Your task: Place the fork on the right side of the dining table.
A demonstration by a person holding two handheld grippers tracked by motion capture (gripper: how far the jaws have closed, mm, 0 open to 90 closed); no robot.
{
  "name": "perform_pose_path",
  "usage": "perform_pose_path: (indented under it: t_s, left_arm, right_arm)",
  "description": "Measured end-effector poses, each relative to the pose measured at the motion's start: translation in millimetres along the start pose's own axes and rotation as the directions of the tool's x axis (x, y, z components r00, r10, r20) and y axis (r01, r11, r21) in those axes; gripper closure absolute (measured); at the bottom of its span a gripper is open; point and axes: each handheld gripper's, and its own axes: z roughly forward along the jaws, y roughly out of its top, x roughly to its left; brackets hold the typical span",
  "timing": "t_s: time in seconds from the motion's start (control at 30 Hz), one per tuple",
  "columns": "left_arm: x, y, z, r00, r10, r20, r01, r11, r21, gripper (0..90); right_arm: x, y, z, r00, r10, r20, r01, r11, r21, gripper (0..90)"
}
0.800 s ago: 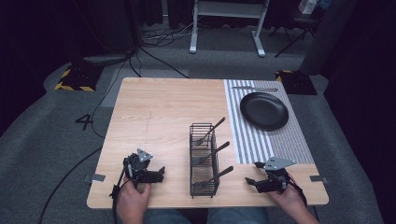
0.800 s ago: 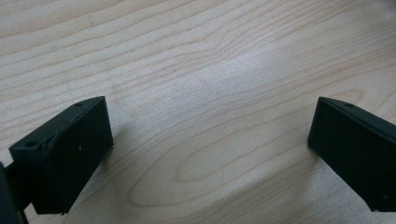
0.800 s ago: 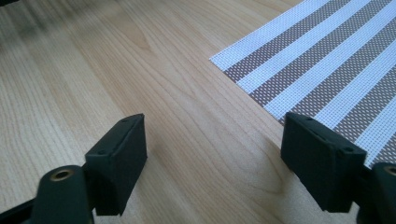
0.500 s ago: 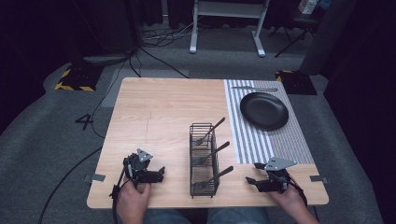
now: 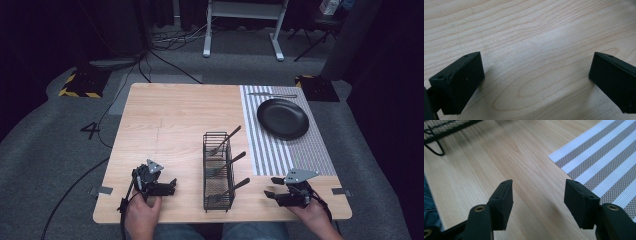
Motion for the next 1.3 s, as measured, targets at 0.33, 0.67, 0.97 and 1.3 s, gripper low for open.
perform_pose_path:
  t_s: [0.33, 0.67, 0.97, 1.3]
  left_arm:
    - [0.0, 0.0, 0.0, 1.0000, 0.000, 0.000, 0.000, 1.0000, 0.000, 0.1]
    - [0.0, 0.0, 0.0, 1.0000, 0.000, 0.000, 0.000, 1.0000, 0.000, 0.1]
    - [0.0, 0.0, 0.0, 1.0000, 0.000, 0.000, 0.000, 1.0000, 0.001, 0.0]
    - [0.0, 0.0, -0.1, 1.0000, 0.000, 0.000, 0.000, 1.0000, 0.001, 0.1]
  right_arm:
    - [7.0, 23.7, -25.0, 0.9994, -0.014, -0.031, 0.013, 0.999, -0.030, 43.1]
    - [9.1, 39.5, -39.3, 0.9964, -0.003, -0.085, -0.001, 0.999, -0.053, 43.5]
    - [11.9, 49.4, -48.2, 0.9929, -0.001, -0.119, -0.008, 0.997, -0.073, 45.0]
    - [23.3, 68.1, -61.5, 0.9901, -0.033, -0.137, 0.017, 0.994, -0.110, 46.2]
